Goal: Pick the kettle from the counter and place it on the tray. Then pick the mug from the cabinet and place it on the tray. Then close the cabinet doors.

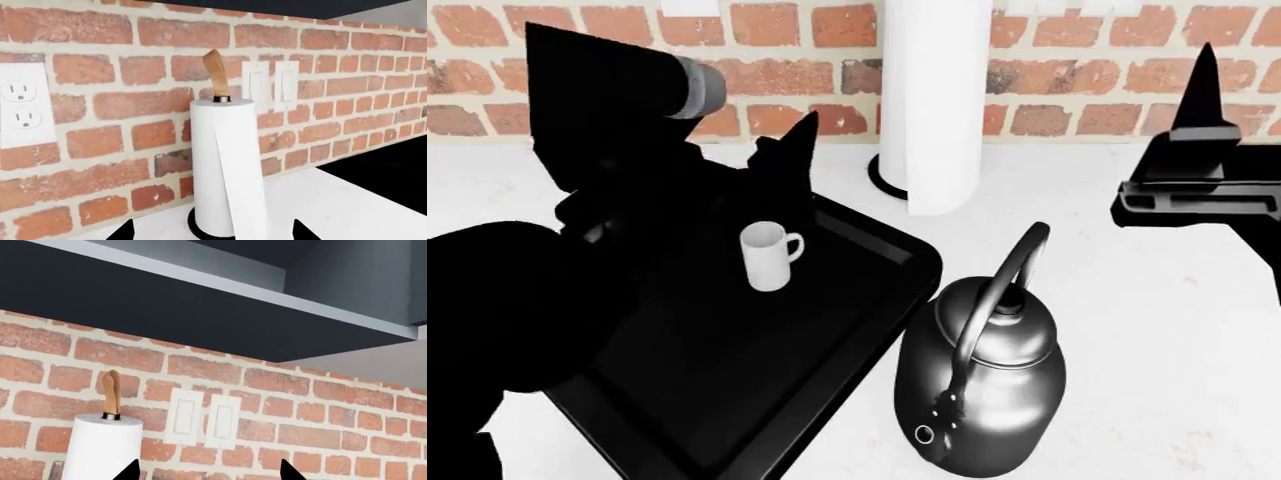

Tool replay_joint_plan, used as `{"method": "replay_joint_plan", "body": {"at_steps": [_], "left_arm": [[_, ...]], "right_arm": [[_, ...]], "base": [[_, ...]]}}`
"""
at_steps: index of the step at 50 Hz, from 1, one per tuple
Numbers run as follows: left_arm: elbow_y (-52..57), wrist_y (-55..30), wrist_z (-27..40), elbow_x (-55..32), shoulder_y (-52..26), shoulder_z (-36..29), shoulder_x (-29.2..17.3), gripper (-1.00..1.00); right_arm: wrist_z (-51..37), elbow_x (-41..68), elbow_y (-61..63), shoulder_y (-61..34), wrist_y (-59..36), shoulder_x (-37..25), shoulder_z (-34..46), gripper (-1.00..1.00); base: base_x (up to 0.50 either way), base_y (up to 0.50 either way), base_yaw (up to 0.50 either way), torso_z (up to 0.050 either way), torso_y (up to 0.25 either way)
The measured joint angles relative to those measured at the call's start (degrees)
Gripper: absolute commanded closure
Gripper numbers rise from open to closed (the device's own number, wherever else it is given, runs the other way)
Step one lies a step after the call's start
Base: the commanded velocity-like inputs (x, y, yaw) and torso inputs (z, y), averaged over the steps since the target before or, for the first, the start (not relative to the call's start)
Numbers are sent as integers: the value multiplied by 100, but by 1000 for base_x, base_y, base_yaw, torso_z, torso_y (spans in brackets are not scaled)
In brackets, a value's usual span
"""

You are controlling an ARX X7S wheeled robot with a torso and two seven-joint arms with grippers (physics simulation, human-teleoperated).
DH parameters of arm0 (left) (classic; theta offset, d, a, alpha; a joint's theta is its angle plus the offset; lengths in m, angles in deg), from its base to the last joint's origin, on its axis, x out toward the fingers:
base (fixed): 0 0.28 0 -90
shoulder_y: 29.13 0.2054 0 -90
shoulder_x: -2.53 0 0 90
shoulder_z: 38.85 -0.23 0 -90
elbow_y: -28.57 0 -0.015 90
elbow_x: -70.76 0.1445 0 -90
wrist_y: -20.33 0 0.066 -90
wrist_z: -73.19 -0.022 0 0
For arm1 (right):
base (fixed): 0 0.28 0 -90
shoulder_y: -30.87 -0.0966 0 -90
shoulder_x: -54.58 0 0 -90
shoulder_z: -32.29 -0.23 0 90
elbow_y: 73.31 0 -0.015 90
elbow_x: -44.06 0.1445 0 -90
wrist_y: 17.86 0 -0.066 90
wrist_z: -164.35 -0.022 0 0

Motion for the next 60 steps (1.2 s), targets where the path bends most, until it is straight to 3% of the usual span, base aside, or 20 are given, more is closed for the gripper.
{"method": "replay_joint_plan", "body": {"at_steps": [18,34,47,60], "left_arm": [[2095,-83,1539,-2987,751,605,-630,-100],[2774,-758,3603,-5666,508,877,-11,-100],[2762,-1015,4362,-6329,278,610,414,-100],[2277,-1591,4307,-5875,202,307,968,-100]], "right_arm": [[12,-73,35,273,151,-123,-101,-100],[-21,-47,81,314,174,-165,-120,-100],[-13,-71,83,341,187,-164,-115,-100],[8,-138,79,411,217,-164,-113,-100]], "base": [[0,0,0,0,0],[0,0,0,0,0],[0,0,0,0,0],[0,0,0,0,0]]}}
